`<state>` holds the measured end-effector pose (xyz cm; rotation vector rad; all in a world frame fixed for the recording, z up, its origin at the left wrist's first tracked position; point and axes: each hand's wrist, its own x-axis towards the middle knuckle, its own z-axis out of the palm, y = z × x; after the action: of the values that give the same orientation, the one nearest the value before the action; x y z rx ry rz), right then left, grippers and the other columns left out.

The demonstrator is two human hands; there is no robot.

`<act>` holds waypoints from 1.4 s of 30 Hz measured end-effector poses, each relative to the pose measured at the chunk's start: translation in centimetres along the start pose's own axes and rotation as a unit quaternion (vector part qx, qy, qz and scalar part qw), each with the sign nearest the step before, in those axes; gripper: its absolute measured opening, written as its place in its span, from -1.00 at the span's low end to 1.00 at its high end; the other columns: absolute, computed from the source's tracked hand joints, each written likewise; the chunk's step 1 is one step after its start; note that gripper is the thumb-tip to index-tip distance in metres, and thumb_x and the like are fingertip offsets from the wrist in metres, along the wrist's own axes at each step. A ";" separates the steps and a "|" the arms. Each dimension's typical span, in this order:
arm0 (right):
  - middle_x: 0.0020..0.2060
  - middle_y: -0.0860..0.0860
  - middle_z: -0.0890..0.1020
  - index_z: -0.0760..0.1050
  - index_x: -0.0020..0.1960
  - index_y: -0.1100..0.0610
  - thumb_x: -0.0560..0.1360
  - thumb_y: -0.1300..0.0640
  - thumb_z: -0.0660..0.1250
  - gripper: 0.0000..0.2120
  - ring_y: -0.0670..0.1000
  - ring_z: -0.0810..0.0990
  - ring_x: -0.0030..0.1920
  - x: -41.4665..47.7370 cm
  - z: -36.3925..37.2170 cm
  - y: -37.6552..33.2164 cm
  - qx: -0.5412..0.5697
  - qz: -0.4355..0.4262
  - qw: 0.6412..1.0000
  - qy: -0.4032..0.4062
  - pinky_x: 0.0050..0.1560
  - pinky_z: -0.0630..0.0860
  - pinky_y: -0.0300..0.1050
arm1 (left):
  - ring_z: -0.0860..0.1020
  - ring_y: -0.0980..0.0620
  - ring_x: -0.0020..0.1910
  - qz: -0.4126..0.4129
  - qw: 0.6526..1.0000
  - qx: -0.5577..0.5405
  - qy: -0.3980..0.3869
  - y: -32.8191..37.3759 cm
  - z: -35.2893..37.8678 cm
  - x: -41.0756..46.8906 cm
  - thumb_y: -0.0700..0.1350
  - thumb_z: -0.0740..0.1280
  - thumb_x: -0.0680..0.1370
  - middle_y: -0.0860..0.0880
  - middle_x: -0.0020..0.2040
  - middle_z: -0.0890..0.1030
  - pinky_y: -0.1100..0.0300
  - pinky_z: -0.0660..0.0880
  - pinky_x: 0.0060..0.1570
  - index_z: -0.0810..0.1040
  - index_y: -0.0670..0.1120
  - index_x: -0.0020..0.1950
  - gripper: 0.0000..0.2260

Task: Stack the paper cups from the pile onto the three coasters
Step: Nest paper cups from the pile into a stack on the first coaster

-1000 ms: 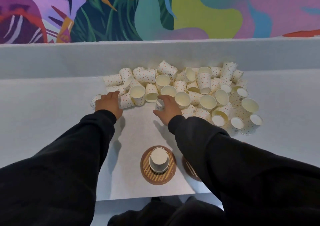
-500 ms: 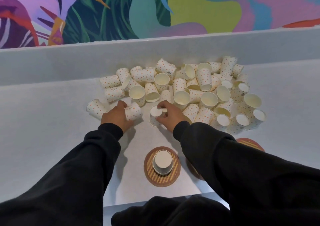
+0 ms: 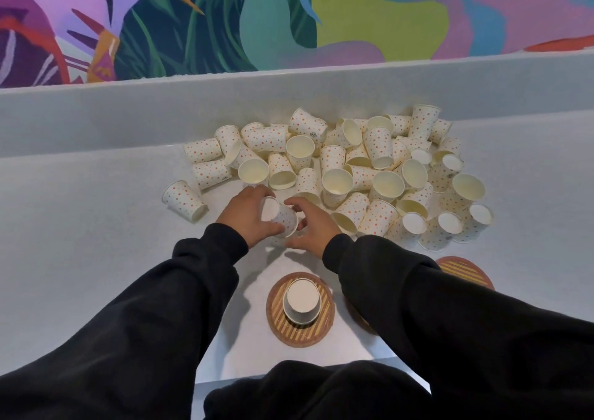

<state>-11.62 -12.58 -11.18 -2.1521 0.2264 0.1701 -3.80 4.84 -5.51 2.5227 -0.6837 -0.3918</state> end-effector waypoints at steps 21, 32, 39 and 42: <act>0.35 -0.01 0.61 0.36 0.46 -0.07 0.43 -0.05 0.55 -0.33 0.14 0.58 0.30 0.2 1.3 0.1 -0.117 0.080 0.990 -0.005 0.32 0.54 0.07 | 0.45 -0.31 0.21 -0.044 0.949 0.308 0.058 -14.2 -3.1 0.2 -0.22 0.41 0.49 -0.17 0.34 0.50 -0.19 0.50 0.05 0.53 0.00 0.42 -0.51; 0.34 -0.05 0.61 0.37 0.44 -0.12 0.38 -0.01 0.59 -0.30 0.09 0.57 0.30 -0.2 1.2 0.4 -0.095 0.085 0.992 -0.007 0.33 0.52 0.02 | 0.50 -0.05 0.21 0.003 0.991 -0.028 0.128 -7.6 -2.8 -0.2 0.06 0.58 0.43 -0.02 0.30 0.54 0.01 0.47 0.18 0.48 0.02 0.40 -0.42; 0.24 -0.07 0.66 0.41 0.41 -0.12 0.37 -0.04 0.57 -0.34 0.05 0.63 0.19 -0.7 1.3 0.3 -0.075 0.079 0.994 0.008 0.20 0.58 0.00 | 0.56 0.26 0.15 0.019 0.962 -0.249 0.112 -0.1 -0.6 -2.2 0.09 0.57 0.46 0.18 0.20 0.60 0.24 0.56 0.06 0.45 0.10 0.37 -0.46; 0.29 -0.02 0.65 0.41 0.46 -0.07 0.39 -0.03 0.56 -0.31 0.07 0.62 0.23 -0.9 1.2 0.4 -0.065 0.077 0.995 0.005 0.25 0.58 0.04 | 0.57 0.16 0.18 0.025 0.967 -0.239 0.085 0.3 1.1 -2.6 0.07 0.57 0.46 0.12 0.26 0.60 0.25 0.54 0.07 0.46 0.05 0.41 -0.43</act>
<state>-12.60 -11.67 -11.98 -2.2651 0.3973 0.2697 -6.48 5.58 -5.94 2.0486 -0.5107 -0.2770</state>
